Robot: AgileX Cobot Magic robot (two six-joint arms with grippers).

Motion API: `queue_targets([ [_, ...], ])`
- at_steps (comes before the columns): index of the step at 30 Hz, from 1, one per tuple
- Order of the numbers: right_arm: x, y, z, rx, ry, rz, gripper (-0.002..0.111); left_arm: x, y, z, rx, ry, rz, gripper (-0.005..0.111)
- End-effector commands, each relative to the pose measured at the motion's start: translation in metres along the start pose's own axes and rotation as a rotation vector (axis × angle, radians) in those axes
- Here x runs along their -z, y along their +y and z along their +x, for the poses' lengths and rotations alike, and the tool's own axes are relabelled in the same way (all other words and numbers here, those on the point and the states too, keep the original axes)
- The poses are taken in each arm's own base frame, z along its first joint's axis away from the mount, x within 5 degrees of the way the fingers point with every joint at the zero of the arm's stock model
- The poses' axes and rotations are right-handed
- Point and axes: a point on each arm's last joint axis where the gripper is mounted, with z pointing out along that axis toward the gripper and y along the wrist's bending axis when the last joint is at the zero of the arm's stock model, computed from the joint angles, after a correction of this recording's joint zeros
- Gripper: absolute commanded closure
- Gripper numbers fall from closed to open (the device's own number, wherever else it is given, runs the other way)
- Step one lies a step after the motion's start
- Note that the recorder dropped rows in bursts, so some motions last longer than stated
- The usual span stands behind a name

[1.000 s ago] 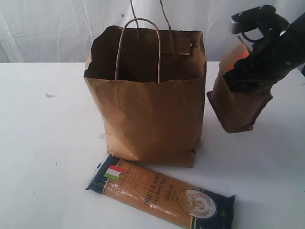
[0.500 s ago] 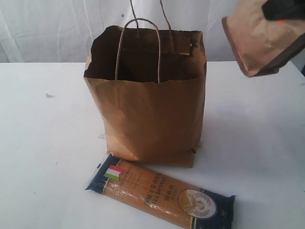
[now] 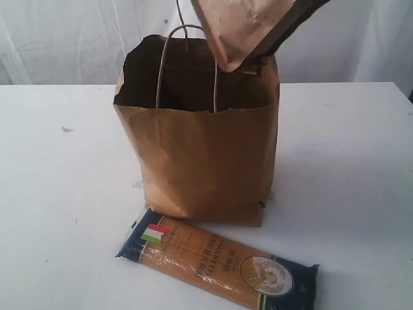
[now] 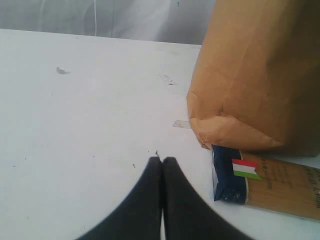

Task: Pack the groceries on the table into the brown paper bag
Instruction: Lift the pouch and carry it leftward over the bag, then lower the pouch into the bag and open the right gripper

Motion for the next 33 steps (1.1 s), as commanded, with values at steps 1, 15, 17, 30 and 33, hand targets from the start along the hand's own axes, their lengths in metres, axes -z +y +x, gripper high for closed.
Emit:
queue_targets([
  [1,-0.019,-0.005,-0.002,0.002,0.005,0.043,0.108,0.000,0.000,0.000,0.013,-0.005,0.002,0.107],
  [15,-0.065,-0.014,0.022,-0.137,0.261,0.061,0.108,0.000,0.000,0.000,0.013,-0.005,0.002,0.107],
  [17,-0.076,-0.016,0.025,-0.138,0.311,0.062,0.108,0.000,0.000,0.000,0.013,-0.005,0.002,0.107],
  [30,-0.123,-0.034,0.032,-0.099,0.483,0.124,0.108,0.000,0.000,0.000,0.013,-0.005,0.002,0.107],
  [33,-0.133,-0.034,0.036,-0.101,0.520,0.116,0.108,0.000,0.000,0.000,0.013,-0.005,0.002,0.107],
])
